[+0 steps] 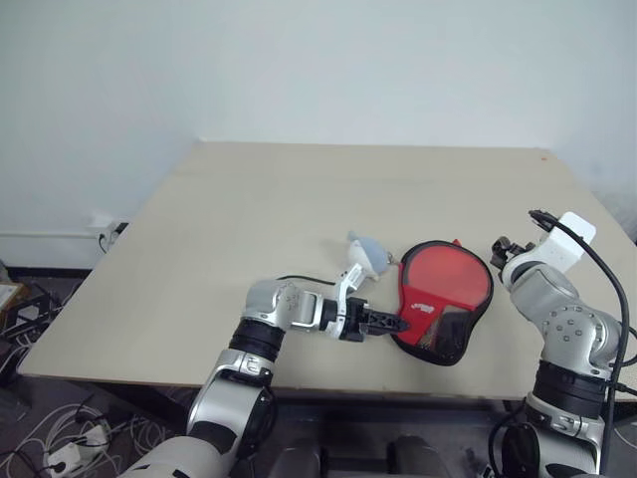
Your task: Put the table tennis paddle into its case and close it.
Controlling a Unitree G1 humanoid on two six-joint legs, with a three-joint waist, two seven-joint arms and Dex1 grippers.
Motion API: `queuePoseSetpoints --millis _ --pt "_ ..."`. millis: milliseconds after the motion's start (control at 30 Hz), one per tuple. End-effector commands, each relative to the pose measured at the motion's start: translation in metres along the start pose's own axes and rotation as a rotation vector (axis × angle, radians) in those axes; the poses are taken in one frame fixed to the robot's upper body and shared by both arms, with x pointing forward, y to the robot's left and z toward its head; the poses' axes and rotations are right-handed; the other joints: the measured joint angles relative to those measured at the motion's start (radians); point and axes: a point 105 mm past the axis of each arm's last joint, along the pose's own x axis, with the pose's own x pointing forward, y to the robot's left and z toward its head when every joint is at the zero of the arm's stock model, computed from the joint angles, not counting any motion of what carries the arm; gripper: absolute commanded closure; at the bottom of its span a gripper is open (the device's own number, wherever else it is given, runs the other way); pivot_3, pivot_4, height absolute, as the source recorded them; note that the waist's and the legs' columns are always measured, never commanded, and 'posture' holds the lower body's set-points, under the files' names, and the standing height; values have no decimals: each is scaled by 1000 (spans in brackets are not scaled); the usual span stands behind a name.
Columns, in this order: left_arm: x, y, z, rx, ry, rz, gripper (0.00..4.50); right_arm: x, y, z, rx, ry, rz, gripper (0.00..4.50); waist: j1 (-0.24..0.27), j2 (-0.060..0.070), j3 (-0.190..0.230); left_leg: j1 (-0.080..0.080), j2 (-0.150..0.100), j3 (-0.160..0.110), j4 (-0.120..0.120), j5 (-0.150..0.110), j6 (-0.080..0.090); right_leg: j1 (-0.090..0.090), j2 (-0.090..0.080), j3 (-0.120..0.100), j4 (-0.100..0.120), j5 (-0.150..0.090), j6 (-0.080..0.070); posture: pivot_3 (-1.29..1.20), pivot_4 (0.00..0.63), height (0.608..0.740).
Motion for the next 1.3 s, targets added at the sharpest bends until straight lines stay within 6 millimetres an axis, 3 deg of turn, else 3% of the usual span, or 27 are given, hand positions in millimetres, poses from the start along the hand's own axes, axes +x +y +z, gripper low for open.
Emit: queuePoseSetpoints --millis 33,267,367,500,733,1300 --pt "3 -9 4 24 -6 -17 1569 -7 8 19 10 -74 27 930 0 0 0 0 0 0 0 0 0 0 0 0 0 0 0 0 0 740" --pt "11 -10 6 4 -20 -15 1569 -7 8 19 10 -75 30 930 1 1 0 0 -1 0 1 0 0 1 0 0 -1 0 0 0 0 740" --pt "12 -10 7 0 -25 -14 2138 -7 12 19 4 -69 60 930 1 2 0 0 -1 0 1 0 0 1 0 0 -1 0 0 0 0 740" --pt "13 -9 8 1 -31 -11 3251 -10 19 21 -51 -54 162 930 1 2 0 0 -1 0 0 0 0 0 0 0 -1 0 0 0 0 740" --pt "13 -8 10 3 -37 -2 3251 -22 29 19 -250 30 400 930 1 4 1 -1 -1 0 0 0 0 0 -1 0 -2 0 0 0 0 740" --pt "12 -5 14 8 -57 10 3251 -44 21 0 -471 127 612 930 1 3 2 -1 -1 1 1 0 0 0 -1 -1 -2 0 0 0 0 740"
